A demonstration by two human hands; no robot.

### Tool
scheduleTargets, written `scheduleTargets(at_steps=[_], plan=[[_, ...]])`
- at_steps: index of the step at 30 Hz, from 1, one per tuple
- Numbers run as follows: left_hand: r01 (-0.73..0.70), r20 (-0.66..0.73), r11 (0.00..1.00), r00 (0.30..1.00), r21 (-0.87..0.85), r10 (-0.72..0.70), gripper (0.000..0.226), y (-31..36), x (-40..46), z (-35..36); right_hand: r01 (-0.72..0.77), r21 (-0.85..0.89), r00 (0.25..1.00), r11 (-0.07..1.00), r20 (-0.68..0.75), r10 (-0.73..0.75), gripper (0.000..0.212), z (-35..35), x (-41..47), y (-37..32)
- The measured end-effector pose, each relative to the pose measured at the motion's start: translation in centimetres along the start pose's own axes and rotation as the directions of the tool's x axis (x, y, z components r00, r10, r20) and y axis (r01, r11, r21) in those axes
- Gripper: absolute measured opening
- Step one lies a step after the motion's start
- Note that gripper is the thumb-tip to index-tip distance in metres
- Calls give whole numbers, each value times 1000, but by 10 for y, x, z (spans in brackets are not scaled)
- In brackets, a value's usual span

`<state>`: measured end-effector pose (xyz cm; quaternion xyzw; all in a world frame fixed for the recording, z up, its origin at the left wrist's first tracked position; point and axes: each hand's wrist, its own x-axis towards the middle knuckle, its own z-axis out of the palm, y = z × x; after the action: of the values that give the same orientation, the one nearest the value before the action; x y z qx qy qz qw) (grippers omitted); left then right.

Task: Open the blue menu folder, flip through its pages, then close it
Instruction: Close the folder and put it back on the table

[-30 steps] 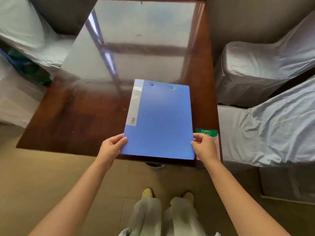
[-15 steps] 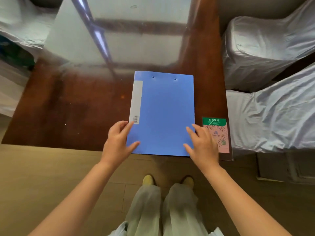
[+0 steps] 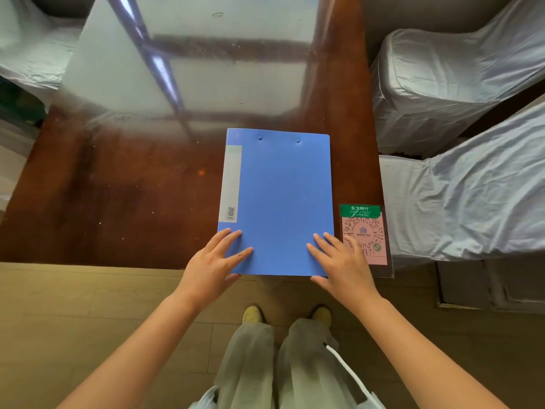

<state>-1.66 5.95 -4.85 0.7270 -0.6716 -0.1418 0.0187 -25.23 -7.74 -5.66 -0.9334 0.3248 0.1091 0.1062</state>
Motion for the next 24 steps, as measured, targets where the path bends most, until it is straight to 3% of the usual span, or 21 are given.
scheduleTargets(at_steps=[24], plan=[[-16, -10, 1000, 1000, 9, 16, 63, 9, 7, 5, -18, 21, 998, 1000, -63, 19, 64, -4, -7, 13]])
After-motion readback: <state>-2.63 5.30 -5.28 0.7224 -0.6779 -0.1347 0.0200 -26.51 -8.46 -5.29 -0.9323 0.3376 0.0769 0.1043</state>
